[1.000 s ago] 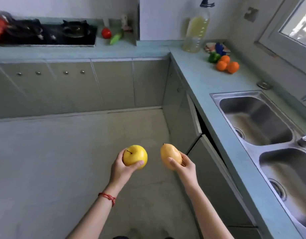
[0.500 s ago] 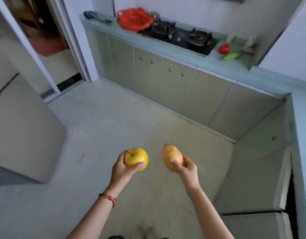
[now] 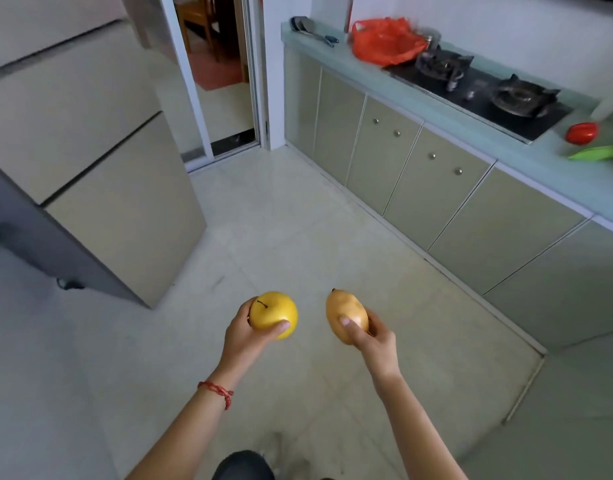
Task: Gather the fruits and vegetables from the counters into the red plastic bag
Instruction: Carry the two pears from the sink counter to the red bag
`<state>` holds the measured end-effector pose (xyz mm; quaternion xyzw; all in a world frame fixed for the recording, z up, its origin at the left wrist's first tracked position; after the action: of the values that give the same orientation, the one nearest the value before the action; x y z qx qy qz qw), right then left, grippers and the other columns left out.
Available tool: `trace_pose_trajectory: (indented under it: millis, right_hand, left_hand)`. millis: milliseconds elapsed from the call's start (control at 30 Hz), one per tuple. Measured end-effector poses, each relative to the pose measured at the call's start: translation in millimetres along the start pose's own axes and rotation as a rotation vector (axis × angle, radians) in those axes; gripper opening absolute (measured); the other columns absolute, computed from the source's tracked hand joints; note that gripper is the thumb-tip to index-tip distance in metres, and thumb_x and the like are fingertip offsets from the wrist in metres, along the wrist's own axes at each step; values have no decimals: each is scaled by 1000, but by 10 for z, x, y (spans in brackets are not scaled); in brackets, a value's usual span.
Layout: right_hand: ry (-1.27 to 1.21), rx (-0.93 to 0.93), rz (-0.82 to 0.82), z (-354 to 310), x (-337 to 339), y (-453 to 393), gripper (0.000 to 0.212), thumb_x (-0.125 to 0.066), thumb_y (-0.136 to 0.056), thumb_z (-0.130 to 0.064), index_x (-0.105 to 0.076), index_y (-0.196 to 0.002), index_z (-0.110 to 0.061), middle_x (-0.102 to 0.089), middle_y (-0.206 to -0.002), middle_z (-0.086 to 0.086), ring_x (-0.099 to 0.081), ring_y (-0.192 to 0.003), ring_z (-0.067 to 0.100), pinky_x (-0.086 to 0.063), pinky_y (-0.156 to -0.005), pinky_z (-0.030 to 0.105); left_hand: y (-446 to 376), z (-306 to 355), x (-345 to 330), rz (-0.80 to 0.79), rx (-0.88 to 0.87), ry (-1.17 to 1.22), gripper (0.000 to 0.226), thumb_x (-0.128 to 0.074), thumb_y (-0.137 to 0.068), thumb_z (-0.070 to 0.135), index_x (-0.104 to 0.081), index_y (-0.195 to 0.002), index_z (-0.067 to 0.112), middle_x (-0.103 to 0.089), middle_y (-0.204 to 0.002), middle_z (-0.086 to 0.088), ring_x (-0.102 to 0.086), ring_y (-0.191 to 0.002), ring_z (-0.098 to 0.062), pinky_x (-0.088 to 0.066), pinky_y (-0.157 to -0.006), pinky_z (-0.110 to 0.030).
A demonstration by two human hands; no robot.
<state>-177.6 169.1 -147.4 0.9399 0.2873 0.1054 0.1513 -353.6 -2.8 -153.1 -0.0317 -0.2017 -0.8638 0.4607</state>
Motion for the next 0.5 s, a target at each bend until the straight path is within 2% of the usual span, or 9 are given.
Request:
trace_pose_trajectory:
  millis: [133, 267, 400, 500]
  right_hand:
    - [2, 2, -9, -71, -52, -233, 52, -70, -59, -40, -62, -106, -19, -66, -90, -7, -61, -83, 0, -49, -65, 15]
    - [-3, 10, -2, -185, -150, -581, 54, -70, -59, -39, -63, -108, -16, -67, -91, -6, -61, -85, 1, -48, -61, 8]
    - [-15, 12, -8, -359, -324, -1030, 49, -73, -62, -37, -62, -106, -19, -67, -94, -4, -61, -88, 1, -49, -65, 13]
    - [-25, 12, 7, -541, -501, -1458, 36, -76, -75, -24, -62, -107, -17, -66, -94, -3, -61, -88, 6, -50, -74, 21]
  left_hand:
    - [-197, 58, -23, 7, 6, 8, 81, -70, -34, 57, -51, -108, 31, -61, -109, 1, -57, -102, -19, -44, -84, -30]
    - [-566, 179, -60, 3, 6, 15, 83, -69, -33, 58, -52, -109, 29, -60, -108, 1, -57, -100, -18, -42, -80, -27]
    - [-1089, 353, -88, -12, -14, 22, 82, -70, -36, 57, -53, -110, 28, -60, -108, 3, -57, -99, -17, -41, -78, -25]
    - [-1566, 532, -69, -19, -23, 31, 79, -69, -35, 57, -51, -108, 31, -59, -106, 5, -56, -98, -16, -41, -75, -23]
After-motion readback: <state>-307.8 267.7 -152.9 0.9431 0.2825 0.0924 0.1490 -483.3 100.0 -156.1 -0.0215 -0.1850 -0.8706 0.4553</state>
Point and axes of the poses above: each hand's wrist, its own y-axis away from the middle knuckle, its own x-axis out of the back of the hand, z = x × y, the point moved 9 cm from there along -y, towards the middle knuckle
